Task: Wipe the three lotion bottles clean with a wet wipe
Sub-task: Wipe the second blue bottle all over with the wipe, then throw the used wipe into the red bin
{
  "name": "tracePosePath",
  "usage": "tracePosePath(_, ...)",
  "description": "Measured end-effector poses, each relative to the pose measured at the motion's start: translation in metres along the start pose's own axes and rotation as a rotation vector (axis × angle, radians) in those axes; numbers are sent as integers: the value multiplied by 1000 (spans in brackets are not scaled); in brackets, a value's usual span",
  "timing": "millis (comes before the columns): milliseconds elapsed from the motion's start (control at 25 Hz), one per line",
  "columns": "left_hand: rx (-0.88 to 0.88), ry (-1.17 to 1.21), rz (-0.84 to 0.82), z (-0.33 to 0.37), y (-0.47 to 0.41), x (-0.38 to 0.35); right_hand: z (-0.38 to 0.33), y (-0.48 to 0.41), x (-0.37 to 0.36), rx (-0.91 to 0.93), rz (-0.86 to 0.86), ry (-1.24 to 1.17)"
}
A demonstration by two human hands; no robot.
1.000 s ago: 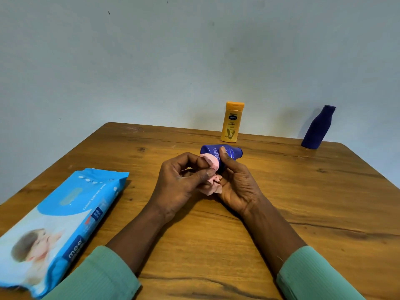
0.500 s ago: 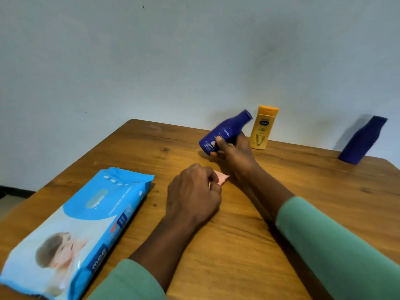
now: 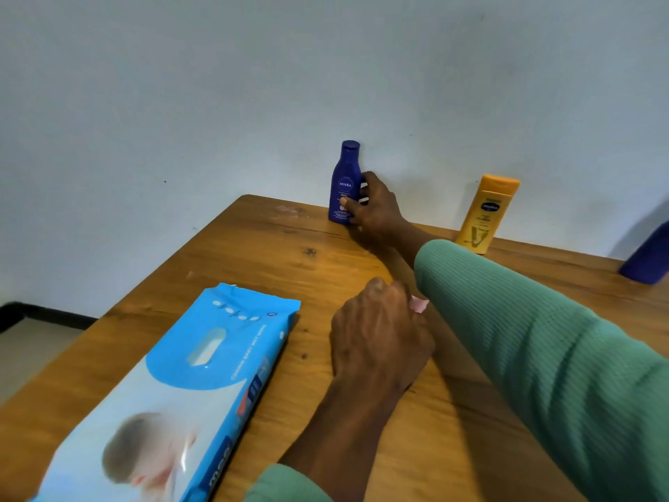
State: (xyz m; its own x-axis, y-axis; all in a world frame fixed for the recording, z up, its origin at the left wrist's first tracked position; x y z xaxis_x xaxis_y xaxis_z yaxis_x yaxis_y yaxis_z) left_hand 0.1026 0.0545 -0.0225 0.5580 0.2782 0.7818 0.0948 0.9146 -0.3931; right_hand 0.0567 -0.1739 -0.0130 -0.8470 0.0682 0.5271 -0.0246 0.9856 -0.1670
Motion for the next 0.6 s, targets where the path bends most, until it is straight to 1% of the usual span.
tracePosePath(80, 6, 14, -19, -4, -1, 1, 3, -6, -8, -23, -11, 30)
tracePosePath(160, 14, 18, -28, -10, -1, 5, 6, -5, -13, -49, -12, 0)
tracePosePath(280, 32, -23, -38, -19, -5, 7, 20, 17, -13, -141, 18, -216)
tracePosePath(320, 59, -45, -58, -23, -5, 5, 25, 33, -9, -162, 36, -245)
tracePosePath(400, 100, -86, -97, -27, -6, 3, 35, 62, 7, -140, 89, -226)
tracePosePath(480, 103, -122, -123, -22, -7, 0, 45, 87, 34, -121, 155, -192)
tracePosePath(600, 131, -75, -101, -15, 1, 0, 51, 128, 60, -156, 191, -141)
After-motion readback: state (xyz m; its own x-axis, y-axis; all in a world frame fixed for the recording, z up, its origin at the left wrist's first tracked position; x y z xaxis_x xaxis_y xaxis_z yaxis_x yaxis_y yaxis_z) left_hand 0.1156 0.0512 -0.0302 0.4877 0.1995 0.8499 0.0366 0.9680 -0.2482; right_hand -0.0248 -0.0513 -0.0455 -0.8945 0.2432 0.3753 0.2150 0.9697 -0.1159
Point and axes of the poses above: each hand's wrist, its own y-axis away from the middle knuckle, its own x-axis out of the back of the hand, z = x × y, the point moved 8 cm from there along -y, towards the middle knuckle, and after that the axes turned 8 degrees about -x, right-handed, at the moved point
